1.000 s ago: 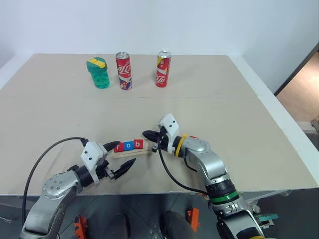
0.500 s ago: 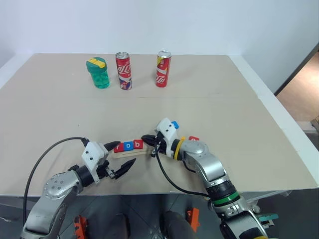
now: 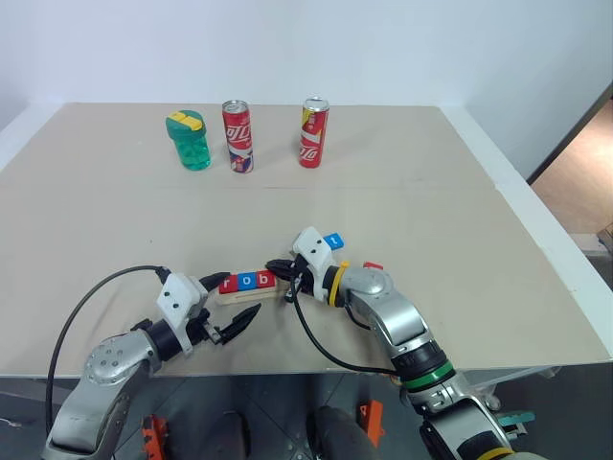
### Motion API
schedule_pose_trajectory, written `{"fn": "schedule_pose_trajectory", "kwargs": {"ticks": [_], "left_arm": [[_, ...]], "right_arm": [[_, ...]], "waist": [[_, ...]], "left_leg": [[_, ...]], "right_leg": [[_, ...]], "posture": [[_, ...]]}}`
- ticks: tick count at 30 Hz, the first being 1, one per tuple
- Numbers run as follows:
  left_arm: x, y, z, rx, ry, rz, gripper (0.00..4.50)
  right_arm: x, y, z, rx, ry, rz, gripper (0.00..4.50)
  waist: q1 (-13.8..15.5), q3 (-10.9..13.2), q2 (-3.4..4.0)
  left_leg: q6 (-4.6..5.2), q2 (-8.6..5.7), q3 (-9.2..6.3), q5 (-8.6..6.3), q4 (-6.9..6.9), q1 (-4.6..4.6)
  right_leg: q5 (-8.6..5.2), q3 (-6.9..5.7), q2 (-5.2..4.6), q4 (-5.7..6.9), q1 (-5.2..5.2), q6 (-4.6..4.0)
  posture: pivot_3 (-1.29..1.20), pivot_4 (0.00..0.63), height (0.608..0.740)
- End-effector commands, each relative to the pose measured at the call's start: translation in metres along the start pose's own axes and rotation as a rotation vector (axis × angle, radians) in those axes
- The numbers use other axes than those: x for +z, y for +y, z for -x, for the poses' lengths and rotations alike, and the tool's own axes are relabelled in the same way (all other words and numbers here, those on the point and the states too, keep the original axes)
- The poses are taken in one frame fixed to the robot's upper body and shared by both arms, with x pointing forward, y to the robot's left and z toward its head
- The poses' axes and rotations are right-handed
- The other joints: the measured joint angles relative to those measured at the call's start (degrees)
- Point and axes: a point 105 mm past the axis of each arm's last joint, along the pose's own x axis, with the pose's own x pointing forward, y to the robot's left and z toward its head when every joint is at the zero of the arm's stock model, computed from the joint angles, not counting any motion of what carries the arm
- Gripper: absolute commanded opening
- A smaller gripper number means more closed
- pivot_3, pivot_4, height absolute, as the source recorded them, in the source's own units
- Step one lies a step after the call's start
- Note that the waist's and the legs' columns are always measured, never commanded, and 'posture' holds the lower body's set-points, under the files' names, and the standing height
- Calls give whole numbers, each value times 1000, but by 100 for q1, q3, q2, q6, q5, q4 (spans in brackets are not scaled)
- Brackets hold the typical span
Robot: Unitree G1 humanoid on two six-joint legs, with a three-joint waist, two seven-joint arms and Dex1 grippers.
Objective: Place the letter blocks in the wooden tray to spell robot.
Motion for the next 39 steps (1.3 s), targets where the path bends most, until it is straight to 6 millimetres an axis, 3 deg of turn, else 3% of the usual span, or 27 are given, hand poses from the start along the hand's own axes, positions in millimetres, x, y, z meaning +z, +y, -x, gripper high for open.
{"fn": "schedule_pose_trajectory", "kwargs": {"ticks": [1, 7, 10, 16, 17, 21, 23, 26, 30, 39], "left_arm": [[10, -3, 0, -8, -33, -12, 4500], [10, -2, -1, -8, -30, -17, 4500], [11, -4, -1, -16, -37, -9, 4500], [18, -18, -3, -105, -41, -13, 4500], [19, -20, -3, -122, -37, -17, 4500], [22, -25, -4, -178, -21, -38, 4500], [24, -31, -5, -226, -8, -37, 4500], [26, -43, -6, -323, 12, -29, 4500], [28, -52, -8, -393, 26, -28, 4500], [28, -48, -12, -419, 35, -69, 4500]], "right_arm": [[16, -7, 0, -26, -54, 32, 41], [17, -10, 0, -38, -58, 34, 41], [25, -30, 7, -120, -95, -19, 41], [50, -74, 50, -221, -171, -26, 1904], [53, -77, 59, -221, -172, -22, 2123], [54, -78, 87, -211, -151, -8, 3680], [43, -78, 107, -234, -105, -19, 4306], [20, -74, 135, -239, -36, -65, 4411], [-4, -69, 151, -143, 56, -63, 4411], [-39, -81, 156, -13, 201, 11, 4411]], "waist": [[0, 0, 0], [0, 0, 0], [0, 0, 0], [22, 0, 0], [26, 0, 0], [40, 0, 0], [43, 0, 0], [55, 0, 0], [4, 3, 4], [-20, 4, 3]], "left_leg": [[0, 0, 0, 0, 0, 0], [0, 0, 0, 0, -1, 0], [0, 0, 0, 0, -1, 0], [0, -10, 1, 0, 4, -2], [0, -15, 1, 0, 3, -2], [1, -18, 0, -1, -6, -3], [2, -18, -1, -2, -11, -2], [2, -21, -4, -3, -16, -3], [2, -27, 11, -3, -11, 4], [13, -23, 9, 4, 12, 14]], "right_leg": [[0, -1, 0, 0, 0, 0], [-1, 0, 0, 0, 0, 0], [0, 1, 0, 0, 0, 0], [1, 4, -8, -1, 4, 8], [-2, 7, -10, -2, 5, 13], [-11, 19, -6, -2, 2, 17], [-15, 22, -4, -2, 3, 19], [-23, 24, -5, -3, 3, 23], [-19, 40, -11, -3, 4, 31], [-6, 41, -1, -3, 16, 3]], "posture": [[0, 150, 740], [0, 150, 740], [0, 150, 740], [0, 150, 740], [0, 150, 740], [0, 150, 740], [0, 150, 740], [0, 150, 740], [0, 150, 740], [0, 150, 740]]}}
